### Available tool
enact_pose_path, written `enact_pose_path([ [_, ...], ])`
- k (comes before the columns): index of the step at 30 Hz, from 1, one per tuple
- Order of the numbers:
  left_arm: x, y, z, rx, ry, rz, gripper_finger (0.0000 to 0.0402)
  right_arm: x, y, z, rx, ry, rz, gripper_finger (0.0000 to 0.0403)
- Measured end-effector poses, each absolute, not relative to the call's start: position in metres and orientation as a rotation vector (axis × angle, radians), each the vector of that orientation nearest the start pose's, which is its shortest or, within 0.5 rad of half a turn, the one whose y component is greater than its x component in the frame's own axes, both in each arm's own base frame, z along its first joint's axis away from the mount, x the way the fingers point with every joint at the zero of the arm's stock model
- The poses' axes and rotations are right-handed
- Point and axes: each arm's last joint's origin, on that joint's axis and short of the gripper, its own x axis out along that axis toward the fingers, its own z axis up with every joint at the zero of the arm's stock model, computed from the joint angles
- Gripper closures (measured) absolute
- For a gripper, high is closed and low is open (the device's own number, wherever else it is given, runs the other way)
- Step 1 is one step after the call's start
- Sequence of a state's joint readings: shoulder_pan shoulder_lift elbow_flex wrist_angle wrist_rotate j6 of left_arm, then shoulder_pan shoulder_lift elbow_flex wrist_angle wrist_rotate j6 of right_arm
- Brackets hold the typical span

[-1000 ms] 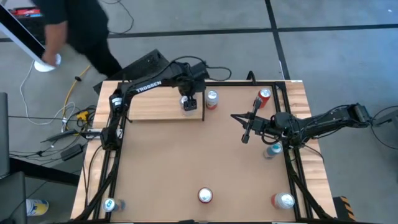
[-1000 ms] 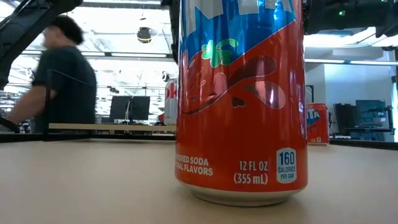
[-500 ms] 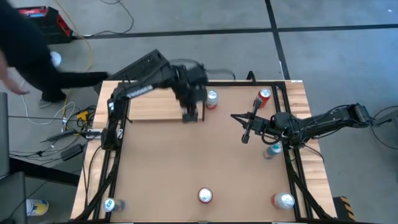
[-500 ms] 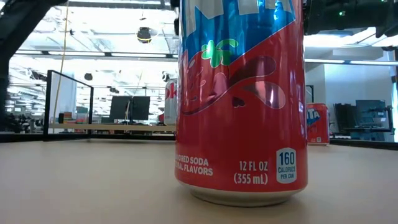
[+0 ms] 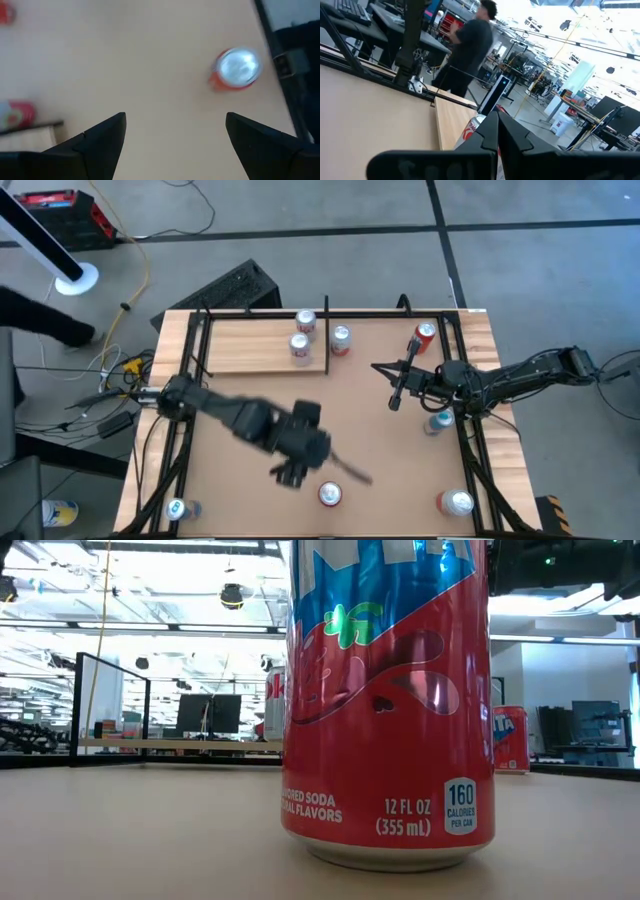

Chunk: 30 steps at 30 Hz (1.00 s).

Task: Place canned beverage on shelf
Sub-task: Put the bottom red soda can on the shelf

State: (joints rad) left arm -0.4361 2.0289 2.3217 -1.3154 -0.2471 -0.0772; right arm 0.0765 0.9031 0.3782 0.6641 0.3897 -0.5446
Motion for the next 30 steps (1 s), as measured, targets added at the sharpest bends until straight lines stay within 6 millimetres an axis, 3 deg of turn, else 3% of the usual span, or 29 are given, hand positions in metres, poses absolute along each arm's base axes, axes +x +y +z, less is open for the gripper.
enact_pose_path([
  [5,0.376,-0.195,0.361,0.345,0.881,-0.142,0.0074,0.192,0.005,0.254,-0.482,-0.057,-0.336,0.0374],
  [13,0.401,-0.195,0.301,0.324,0.872,-0.339,0.0074,0.192,0.007,0.253,-0.482,-0.056,-0.326,0.0374],
  [21,0.416,-0.168,0.3,0.243,0.853,-0.538,0.0074,0.193,0.005,0.252,-0.486,-0.043,-0.332,0.0374],
  [30,0.426,-0.175,0.287,0.169,0.827,-0.687,0.0074,0.193,0.005,0.25,-0.493,-0.026,-0.328,0.0374],
])
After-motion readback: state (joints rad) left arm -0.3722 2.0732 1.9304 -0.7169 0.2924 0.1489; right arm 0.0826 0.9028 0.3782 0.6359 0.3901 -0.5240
